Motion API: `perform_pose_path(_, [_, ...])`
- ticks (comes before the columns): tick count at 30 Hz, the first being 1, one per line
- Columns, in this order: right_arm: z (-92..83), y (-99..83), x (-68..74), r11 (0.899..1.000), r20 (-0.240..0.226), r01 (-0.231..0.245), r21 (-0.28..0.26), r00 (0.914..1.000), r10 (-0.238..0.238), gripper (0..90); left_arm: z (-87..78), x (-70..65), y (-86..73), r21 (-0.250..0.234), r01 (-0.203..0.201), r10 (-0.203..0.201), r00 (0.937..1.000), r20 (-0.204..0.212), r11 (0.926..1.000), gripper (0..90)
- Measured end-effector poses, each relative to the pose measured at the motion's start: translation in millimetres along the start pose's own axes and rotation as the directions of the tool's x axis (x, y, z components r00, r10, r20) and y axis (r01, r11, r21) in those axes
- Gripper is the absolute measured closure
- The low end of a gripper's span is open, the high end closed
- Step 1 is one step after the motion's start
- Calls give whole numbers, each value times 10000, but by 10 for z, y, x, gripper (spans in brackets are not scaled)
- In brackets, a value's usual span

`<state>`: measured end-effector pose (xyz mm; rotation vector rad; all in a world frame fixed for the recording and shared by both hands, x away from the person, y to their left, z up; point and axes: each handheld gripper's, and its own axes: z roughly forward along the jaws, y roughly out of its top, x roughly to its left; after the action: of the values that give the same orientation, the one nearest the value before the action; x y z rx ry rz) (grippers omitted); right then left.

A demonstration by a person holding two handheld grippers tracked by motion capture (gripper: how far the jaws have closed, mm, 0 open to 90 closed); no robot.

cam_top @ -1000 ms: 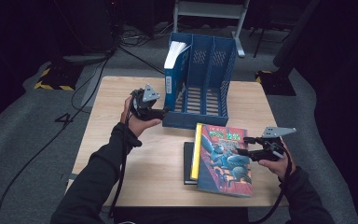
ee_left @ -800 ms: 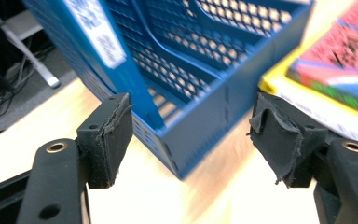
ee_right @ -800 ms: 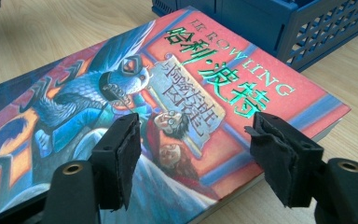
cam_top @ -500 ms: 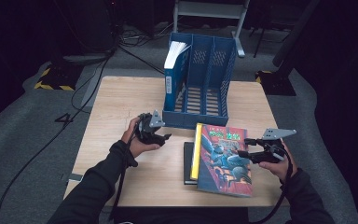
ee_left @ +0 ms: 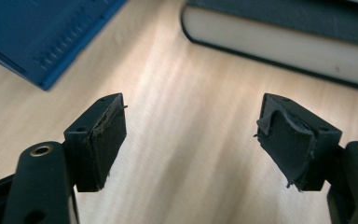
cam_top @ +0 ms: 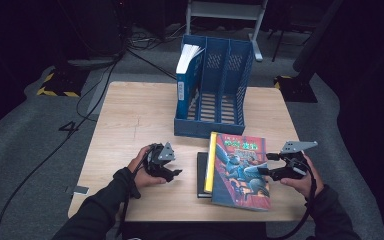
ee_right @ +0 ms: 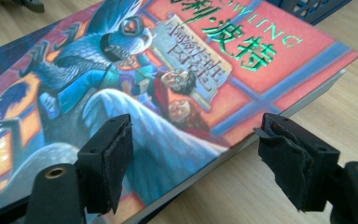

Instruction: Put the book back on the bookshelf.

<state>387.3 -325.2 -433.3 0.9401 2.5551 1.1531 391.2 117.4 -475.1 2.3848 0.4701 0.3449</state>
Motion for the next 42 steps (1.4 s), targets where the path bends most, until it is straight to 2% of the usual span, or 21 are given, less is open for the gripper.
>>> perform_pose_path(4, [-12,-12,-2,9997,-202,-121,227,9997,126,259,27,-75,-85,230,-78,70,9994,339,9997,240])
perform_pose_path(10, [-16,-29,-30,9957,-709,-497,777,9960,552,216,22,-126,-144,231,24,-37,9985,554,9997,239])
perform_pose_path(14, [4,-41,-64,9889,-1258,-787,1262,9875,947,184,51,-140,-176,294,53,-72,9979,647,9996,237])
perform_pose_path(18, [19,-36,-70,9857,-1539,-844,1459,9823,1069,183,71,-136,-192,258,127,-146,9972,738,9996,230])
perform_pose_path(20, [37,-29,-62,9852,-1740,-723,1555,9797,994,162,80,-124,-204,183,271,-285,9964,793,9995,224])
perform_pose_path(25, [38,-15,-46,9850,-1657,-596,1622,9823,868,160,119,-74,-255,-77,876,-863,9904,1077,9961,181])
perform_pose_path(32, [20,2,-14,9872,-1494,-397,1547,9868,631,160,144,-59,-264,-247,807,-773,9904,1145,9964,147])
perform_pose_path(35, [-8,33,7,9908,-1312,-194,1341,9907,372,173,148,-55,-257,-218,802,-771,9902,1160,9965,144])
perform_pose_path(40, [4,53,3,9916,-1293,-47,1294,9914,216,176,155,-49,-253,-237,752,-719,9905,1172,9969,143])
perform_pose_path(42, [-9,65,-1,9932,-1287,-57,1161,9915,207,212,156,-47,-252,-243,730,-696,9907,1173,9970,142])
